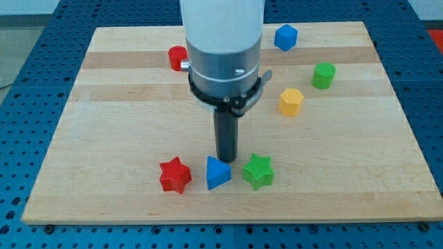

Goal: Push the green starred star into the blue triangle

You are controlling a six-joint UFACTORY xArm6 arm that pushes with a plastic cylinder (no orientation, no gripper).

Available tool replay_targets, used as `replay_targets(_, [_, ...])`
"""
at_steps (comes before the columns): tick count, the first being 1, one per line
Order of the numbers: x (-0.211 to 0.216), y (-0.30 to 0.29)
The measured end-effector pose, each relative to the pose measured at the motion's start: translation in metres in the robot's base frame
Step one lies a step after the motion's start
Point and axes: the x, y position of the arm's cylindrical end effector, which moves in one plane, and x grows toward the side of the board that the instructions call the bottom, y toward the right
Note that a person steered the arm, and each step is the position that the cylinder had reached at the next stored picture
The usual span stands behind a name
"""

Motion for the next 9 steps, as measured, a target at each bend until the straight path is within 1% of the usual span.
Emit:
replay_targets(1, [-0.027, 0.043])
replay_targets(2, [-0.022, 0.126])
replay_targets(3, [0.007, 0.142])
replay_targets(4, [0.020, 0.114])
replay_targets(5, [0.025, 0.059])
replay_targets(6, [0.032, 0.021])
replay_targets(7, [0.026, 0.037])
replay_targets(8, [0.006, 0.064])
replay_targets(9, [-0.005, -0.011])
